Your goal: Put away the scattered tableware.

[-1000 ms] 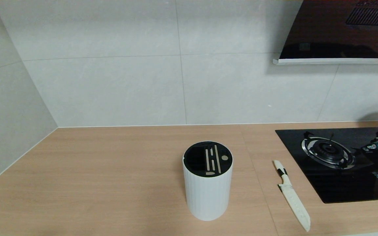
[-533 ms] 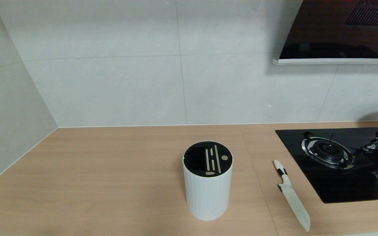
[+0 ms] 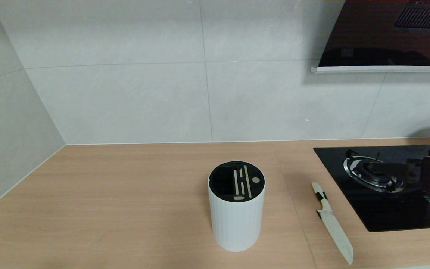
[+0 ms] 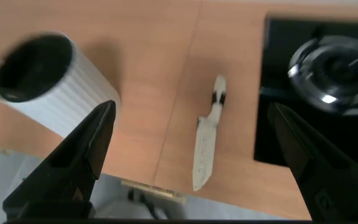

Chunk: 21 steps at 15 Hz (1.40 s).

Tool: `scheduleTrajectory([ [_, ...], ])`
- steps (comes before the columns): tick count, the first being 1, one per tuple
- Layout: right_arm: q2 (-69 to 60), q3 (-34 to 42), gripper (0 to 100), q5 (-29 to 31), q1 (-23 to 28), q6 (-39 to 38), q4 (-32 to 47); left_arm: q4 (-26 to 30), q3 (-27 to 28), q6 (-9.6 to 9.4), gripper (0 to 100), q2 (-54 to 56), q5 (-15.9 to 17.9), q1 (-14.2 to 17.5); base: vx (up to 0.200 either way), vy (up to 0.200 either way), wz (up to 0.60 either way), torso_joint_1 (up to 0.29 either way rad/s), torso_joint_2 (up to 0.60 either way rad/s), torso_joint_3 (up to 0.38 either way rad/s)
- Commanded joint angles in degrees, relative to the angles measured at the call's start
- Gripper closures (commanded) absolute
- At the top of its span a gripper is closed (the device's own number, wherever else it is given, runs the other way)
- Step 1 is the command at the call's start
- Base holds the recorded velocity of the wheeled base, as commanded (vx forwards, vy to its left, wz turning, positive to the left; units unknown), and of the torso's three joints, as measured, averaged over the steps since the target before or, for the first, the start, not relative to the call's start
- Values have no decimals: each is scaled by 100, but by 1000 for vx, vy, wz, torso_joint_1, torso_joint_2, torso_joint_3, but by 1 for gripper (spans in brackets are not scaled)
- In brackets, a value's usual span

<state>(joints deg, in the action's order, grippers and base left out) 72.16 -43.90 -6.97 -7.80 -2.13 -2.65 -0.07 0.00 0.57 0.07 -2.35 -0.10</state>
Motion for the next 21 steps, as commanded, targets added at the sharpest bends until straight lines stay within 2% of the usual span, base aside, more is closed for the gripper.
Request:
scheduleTrajectory([
  [1,1398,-110,0,56,-90,38,-219,-1,0,4,0,-7,-2,1,0,0,0,0,0,0],
  [4,2057,-31,0,179,-72,38,-623,-1,0,4,0,-7,-2,1,0,0,0,0,0,0],
  [10,3112,57,0,522,-99,46,-790,-1,0,4,0,-7,-2,1,0,0,0,0,0,0],
  [14,3964,83,0,618,-99,46,-1432,-1,0,4,0,-7,-2,1,0,0,0,0,0,0],
  [17,4817,110,0,706,-99,38,-2381,-1,0,4,0,-7,-2,1,0,0,0,0,0,0],
  [21,5133,118,0,741,-107,38,-2636,-1,0,4,0,-7,-2,1,0,0,0,0,0,0],
])
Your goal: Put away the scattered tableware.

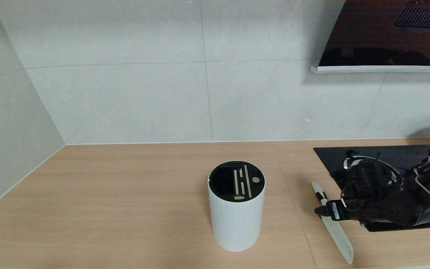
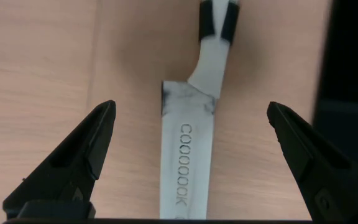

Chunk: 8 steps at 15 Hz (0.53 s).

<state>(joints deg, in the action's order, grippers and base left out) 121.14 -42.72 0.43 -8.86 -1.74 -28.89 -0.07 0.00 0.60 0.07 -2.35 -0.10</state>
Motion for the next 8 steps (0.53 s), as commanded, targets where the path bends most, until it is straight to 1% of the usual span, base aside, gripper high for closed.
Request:
scheduleTrajectory([
  [1,323,0,0,1,-1,-1,-125,-1,0,2,0,-7,-2,1,0,0,0,0,0,0],
  [3,507,18,0,19,-10,-19,-468,-1,0,2,0,-7,-2,1,0,0,0,0,0,0],
  [8,701,0,0,54,-10,-28,-697,-1,0,2,0,-7,-2,1,0,0,0,0,0,0],
])
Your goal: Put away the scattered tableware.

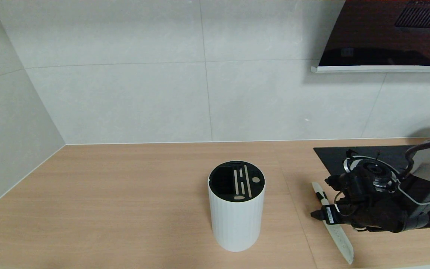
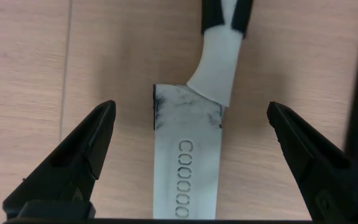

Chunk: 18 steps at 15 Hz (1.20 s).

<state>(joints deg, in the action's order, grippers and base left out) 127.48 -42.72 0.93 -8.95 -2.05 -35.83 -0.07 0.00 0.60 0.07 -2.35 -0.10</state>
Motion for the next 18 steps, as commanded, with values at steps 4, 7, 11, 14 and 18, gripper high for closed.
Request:
scheduleTrajectory([
  [4,199,-9,0,39,7,-6,-179,-10,0,2,0,-7,-2,1,0,0,0,0,0,0],
  [7,243,-17,0,136,7,-6,-188,-10,0,2,0,-7,-2,1,0,0,0,0,0,0],
  [11,304,-9,0,162,7,3,-188,-1,0,2,0,-7,-2,1,0,0,0,0,0,0],
  [14,348,9,0,364,-2,3,-188,-1,0,2,0,-7,-2,1,0,0,0,0,0,0],
  [18,330,97,100,373,7,3,-188,-1,0,2,0,-7,-2,1,0,0,0,0,0,0],
])
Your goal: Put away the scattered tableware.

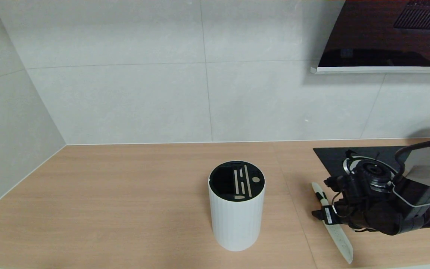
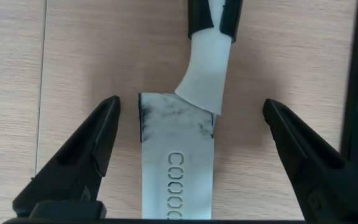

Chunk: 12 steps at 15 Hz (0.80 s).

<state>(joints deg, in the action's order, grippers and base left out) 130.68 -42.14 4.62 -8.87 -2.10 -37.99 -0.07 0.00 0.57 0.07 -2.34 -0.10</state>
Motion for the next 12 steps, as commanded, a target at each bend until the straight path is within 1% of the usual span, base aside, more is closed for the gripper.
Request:
scheduleTrajectory([
  [1,10,39,100,4,-9,16,28,-1,0,4,0,-7,-3,1,0,0,0,0,0,0],
  [6,-34,119,100,39,-18,16,28,-1,0,4,0,-7,-3,1,0,0,0,0,0,0],
  [7,-96,136,100,100,-114,8,28,-1,0,4,0,-7,-3,1,0,0,0,0,0,0],
  [12,-131,189,100,109,-185,-1,28,-1,0,4,0,-7,-3,1,0,0,0,0,0,0],
])
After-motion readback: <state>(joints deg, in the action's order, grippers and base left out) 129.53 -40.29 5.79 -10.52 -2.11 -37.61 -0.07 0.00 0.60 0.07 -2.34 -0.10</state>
